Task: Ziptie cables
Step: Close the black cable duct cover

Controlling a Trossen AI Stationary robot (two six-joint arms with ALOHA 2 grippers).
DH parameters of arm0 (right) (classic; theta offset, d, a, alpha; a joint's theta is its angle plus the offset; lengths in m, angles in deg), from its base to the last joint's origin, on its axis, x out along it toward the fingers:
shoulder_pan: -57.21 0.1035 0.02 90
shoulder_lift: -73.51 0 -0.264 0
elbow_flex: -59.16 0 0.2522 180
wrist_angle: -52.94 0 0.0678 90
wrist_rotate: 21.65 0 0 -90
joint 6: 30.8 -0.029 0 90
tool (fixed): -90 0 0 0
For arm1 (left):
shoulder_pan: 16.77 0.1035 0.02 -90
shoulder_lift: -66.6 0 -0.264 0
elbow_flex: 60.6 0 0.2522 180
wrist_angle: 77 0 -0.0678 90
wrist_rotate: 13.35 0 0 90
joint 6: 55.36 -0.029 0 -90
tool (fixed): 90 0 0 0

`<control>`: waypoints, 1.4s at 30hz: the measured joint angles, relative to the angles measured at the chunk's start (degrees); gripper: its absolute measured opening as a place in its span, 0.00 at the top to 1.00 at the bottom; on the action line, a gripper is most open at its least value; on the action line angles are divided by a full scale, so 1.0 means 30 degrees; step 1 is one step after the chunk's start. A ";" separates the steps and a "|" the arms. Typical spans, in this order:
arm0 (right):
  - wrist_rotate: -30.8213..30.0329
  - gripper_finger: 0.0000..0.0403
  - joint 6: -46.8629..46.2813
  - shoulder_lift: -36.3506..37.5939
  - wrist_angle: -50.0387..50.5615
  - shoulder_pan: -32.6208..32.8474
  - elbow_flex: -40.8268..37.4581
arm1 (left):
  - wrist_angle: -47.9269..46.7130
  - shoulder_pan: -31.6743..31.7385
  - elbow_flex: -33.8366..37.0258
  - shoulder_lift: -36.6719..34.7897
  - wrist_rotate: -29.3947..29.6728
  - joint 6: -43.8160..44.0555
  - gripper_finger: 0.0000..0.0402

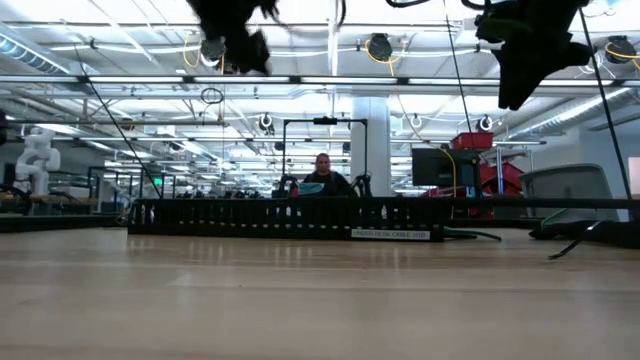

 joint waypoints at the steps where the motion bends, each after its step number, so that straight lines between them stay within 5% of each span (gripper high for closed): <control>1: -0.0024 0.70 0.0053 -0.0001 -0.0012 0.0000 0.0000 | -0.0739 -0.0158 0.0066 0.0214 0.0244 -0.0072 0.53; 5: -0.0020 0.68 0.0095 -0.0022 -0.0048 0.0000 0.0000 | -0.0464 -0.0635 0.0110 0.0662 0.5647 0.0117 0.52; 8: -0.0027 0.68 0.0088 -0.0036 -0.0076 0.0000 0.0000 | -0.0219 -0.0626 0.0094 0.0706 0.7701 0.1419 0.52; 14: 0.0073 0.68 0.0161 -0.0029 -0.0238 0.0000 0.0000 | 0.0533 0.0696 -0.0202 0.1487 0.3278 0.1244 0.52; 27: 0.0557 0.68 0.0571 -0.0029 -0.0143 0.0000 -0.0007 | -0.1966 0.2493 -0.0409 0.3579 -0.1502 -0.3097 0.52; 42: 0.0536 0.68 0.0591 -0.0036 -0.0129 0.0000 -0.0007 | -0.0024 0.3637 -0.0395 0.7238 -0.1582 -0.5058 0.52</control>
